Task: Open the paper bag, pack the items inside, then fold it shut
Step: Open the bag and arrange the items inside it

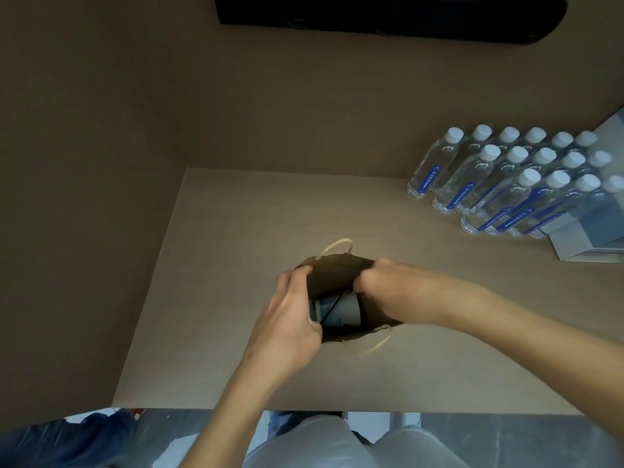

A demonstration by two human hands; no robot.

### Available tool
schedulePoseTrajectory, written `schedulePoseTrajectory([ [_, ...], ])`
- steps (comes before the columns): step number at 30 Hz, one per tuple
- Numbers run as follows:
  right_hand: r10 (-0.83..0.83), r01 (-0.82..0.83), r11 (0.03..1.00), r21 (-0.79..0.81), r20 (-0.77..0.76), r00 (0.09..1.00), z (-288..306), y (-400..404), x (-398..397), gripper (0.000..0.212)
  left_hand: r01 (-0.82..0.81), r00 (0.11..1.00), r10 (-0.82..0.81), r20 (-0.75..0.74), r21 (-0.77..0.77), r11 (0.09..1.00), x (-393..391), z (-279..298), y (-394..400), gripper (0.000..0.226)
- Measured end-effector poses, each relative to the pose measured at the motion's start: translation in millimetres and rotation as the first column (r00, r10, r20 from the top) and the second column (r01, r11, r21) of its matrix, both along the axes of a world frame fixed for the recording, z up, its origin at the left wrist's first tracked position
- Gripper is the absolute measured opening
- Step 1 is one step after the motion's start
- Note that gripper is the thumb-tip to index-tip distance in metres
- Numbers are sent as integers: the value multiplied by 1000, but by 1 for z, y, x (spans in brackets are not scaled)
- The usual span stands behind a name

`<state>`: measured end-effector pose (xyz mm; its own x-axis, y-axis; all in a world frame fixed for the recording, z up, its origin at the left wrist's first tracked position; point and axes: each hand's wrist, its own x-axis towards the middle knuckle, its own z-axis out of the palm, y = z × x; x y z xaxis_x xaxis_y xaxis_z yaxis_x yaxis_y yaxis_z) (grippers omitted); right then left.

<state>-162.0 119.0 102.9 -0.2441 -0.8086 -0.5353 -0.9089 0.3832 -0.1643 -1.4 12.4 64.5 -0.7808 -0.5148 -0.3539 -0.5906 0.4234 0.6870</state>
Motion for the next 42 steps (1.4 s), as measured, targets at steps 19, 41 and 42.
schedulePoseTrajectory([
  [19, -893, 649, 427, 630, 185, 409, -72, -43, 1, 53, 73, 997, -73, -40, 6, 997, -10, -3, 12, 81],
  [41, -233, 186, 957, 223, 207, 950, -74, -46, 29, 18, 117, 989, -115, -90, 10, 993, -13, -13, 7, 82],
  [42, -216, 176, 961, 211, 182, 959, -73, -45, 28, 18, 110, 990, -109, -85, 6, 994, -13, -12, 7, 82],
])
